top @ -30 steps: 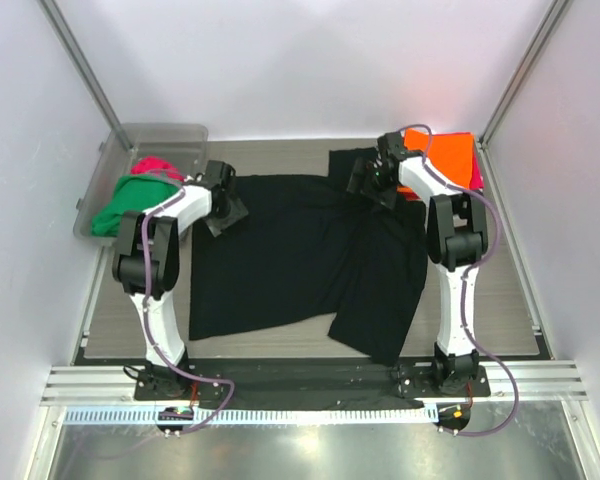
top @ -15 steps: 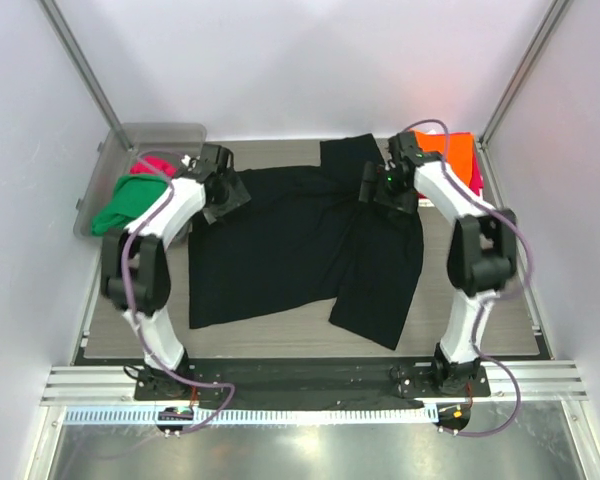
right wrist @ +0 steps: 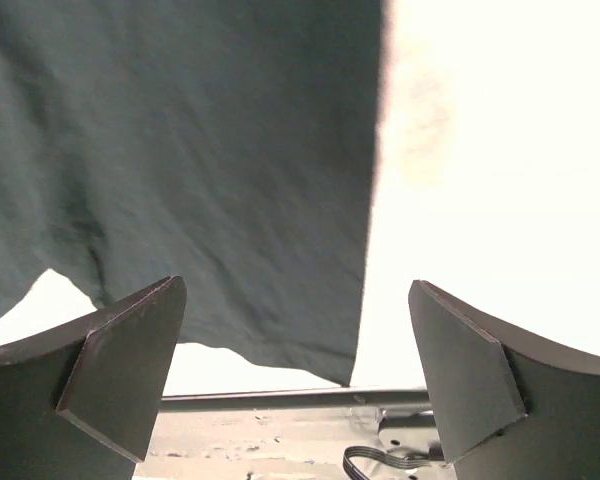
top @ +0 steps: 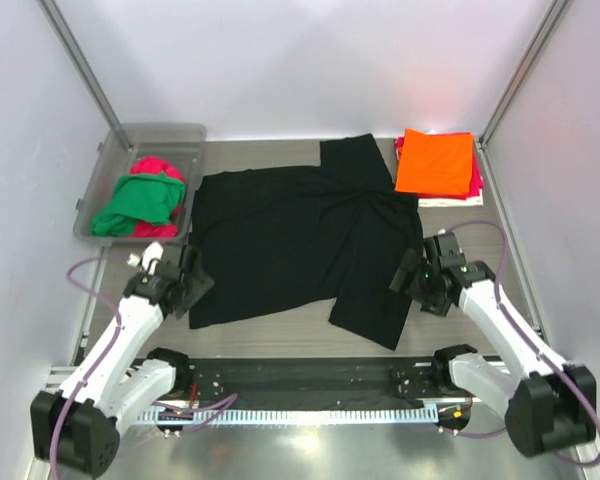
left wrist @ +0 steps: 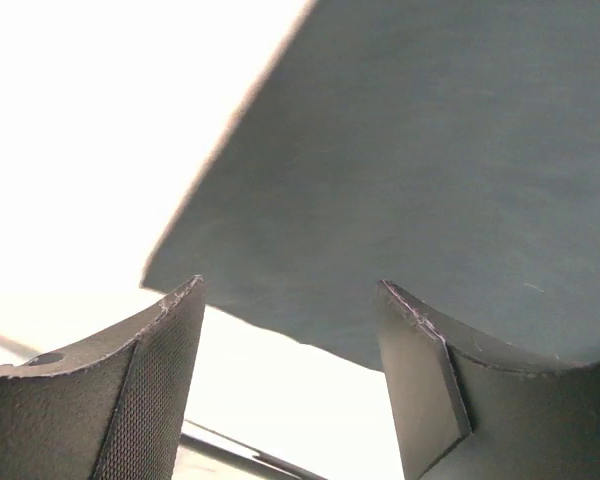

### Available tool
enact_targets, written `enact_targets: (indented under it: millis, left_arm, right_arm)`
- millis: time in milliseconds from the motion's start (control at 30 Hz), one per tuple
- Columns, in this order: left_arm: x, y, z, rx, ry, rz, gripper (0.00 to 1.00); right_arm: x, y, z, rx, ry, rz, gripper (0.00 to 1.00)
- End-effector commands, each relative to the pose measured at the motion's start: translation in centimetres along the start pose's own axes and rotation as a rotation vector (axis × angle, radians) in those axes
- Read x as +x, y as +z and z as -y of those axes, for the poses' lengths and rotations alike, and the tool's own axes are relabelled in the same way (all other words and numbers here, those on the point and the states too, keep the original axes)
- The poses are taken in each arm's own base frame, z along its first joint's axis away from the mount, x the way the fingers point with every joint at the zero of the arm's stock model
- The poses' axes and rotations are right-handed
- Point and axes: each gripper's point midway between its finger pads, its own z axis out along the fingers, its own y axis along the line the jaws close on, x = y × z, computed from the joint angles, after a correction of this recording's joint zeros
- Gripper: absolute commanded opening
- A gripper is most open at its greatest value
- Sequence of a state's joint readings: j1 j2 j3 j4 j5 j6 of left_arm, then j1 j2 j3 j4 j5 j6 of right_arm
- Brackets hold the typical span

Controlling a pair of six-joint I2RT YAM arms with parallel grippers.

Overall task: Fold and stack the t-shirts
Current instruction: Fold the tshirt

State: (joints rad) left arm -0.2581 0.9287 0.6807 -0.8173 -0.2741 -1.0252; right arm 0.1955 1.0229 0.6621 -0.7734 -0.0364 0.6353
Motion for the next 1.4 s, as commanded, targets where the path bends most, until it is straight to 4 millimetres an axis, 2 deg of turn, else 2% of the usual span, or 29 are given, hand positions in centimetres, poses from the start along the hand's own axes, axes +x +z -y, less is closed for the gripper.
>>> enact_targets:
  millis: [0, 100, 200, 367, 433, 533, 700, 833, 867, 967, 1000, 1233, 1267, 1333, 1367]
  left_arm:
    - [0.3, 0.3, -4.0, -0.126, -0.216, 0.080, 0.69]
    - [1.3, 0.5, -6.0, -0.185, -0.240, 0.079, 0.69]
    - [2.1, 1.2, -7.0, -0.238, -0.242, 0.064, 0.69]
    - [4.0, 3.6, -7.0, -0.259, -0.225, -0.002, 0.63]
    - [4.0, 4.2, -6.5, -0.236, -0.251, 0.008, 0.59]
    - [4.1, 4.6, -6.9, -0.245, -0.254, 0.018, 0.53]
    - [4.0, 4.9, -6.8, -0.235, -0.256, 0.027, 0.37]
    - [3.8, 5.0, -6.6, -0.221, -0.253, 0.037, 0.13]
    - [3.8, 4.9, -6.5, -0.214, -0.253, 0.039, 0.10]
    - [3.4, 4.8, -6.2, -0.194, -0.253, 0.052, 0.04]
    - [3.3, 4.8, -6.1, -0.193, -0.249, 0.054, 0.04]
    - [3.1, 4.5, -6.0, -0.174, -0.245, 0.066, 0.01]
    - [3.0, 4.4, -5.9, -0.166, -0.248, 0.069, 0.01]
    - [2.9, 4.3, -5.9, -0.161, -0.250, 0.072, 0.01]
    - [2.8, 4.2, -5.7, -0.153, -0.254, 0.071, 0.00]
  right_arm:
    - [0.8, -0.5, 0.5, -0.011, 0.137, 0.053, 1.00]
    - [2.3, 0.1, 1.4, 0.009, 0.168, 0.022, 1.00]
    - [2.8, 0.7, 1.6, 0.012, 0.170, 0.008, 1.00]
    - [2.9, 1.7, 1.7, 0.020, 0.147, -0.015, 1.00]
    - [3.1, 1.9, 1.8, 0.022, 0.148, -0.017, 1.00]
    - [3.5, 2.2, 2.1, 0.029, 0.147, -0.027, 1.00]
    - [4.3, 3.0, 2.7, 0.046, 0.159, -0.051, 0.99]
    - [5.1, 3.5, 2.8, 0.049, 0.161, -0.076, 0.97]
    - [5.2, 3.6, 2.7, 0.047, 0.158, -0.077, 0.95]
    - [5.8, 3.8, 2.5, 0.042, 0.151, -0.089, 0.89]
    - [6.1, 3.8, 2.5, 0.039, 0.149, -0.094, 0.82]
    - [8.1, 3.9, 1.6, -0.002, 0.145, -0.134, 0.55]
    - [8.2, 3.8, 1.4, -0.010, 0.139, -0.129, 0.46]
    - [8.1, 3.8, 1.3, -0.014, 0.136, -0.124, 0.35]
    - [8.1, 3.8, 1.3, -0.017, 0.135, -0.122, 0.23]
